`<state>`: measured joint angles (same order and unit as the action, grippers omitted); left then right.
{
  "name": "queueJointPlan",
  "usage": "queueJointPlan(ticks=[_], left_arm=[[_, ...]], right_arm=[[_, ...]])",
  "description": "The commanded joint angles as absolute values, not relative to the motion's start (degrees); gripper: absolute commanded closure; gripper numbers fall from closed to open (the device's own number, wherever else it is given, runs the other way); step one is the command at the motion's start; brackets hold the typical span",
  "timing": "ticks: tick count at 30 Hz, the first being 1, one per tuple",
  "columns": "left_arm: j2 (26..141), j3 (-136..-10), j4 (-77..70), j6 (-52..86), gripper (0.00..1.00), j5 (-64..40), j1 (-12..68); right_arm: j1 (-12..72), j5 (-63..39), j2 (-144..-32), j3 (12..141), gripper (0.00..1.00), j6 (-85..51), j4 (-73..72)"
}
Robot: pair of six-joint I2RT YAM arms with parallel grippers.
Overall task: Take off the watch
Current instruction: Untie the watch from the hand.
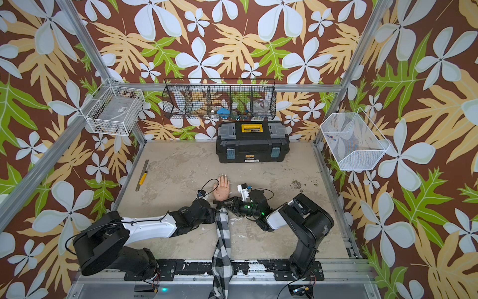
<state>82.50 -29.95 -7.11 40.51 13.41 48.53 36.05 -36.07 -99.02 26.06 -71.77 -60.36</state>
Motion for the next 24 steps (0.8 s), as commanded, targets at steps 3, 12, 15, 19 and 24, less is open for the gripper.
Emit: queueJointPlan(ticks=[3,12,15,19,24], left_arm=[[82.76,-30.41,-7.92,40.28,0.40,13.10,48.60],[82.88,-30.59,-7.83,40.14,0.40,12.99,48.60],[82.69,-30.76,-7.80,40.03,0.40,13.15,48.60],[82.78,-30.94,-7.47,39.90,0.40,13.14,48.55],[83.05,-31.16,-7.65,39.99,0.40,12.94,48.60]], right_arm=[[36.30,-36.38,-98.94,26.70,0.46,-70.96,-60.27],[36.21,-35.64,-99.67,25.01,0.47,-71.74,-61.70],[36.21,-35.90,-100.25,24.93,0.47,-71.97,-62.46],[36.21,-36.25,-100.88,25.55,0.47,-72.26,-63.11],[36.20,-37.30,-101.38,26.95,0.48,-72.63,-63.38]])
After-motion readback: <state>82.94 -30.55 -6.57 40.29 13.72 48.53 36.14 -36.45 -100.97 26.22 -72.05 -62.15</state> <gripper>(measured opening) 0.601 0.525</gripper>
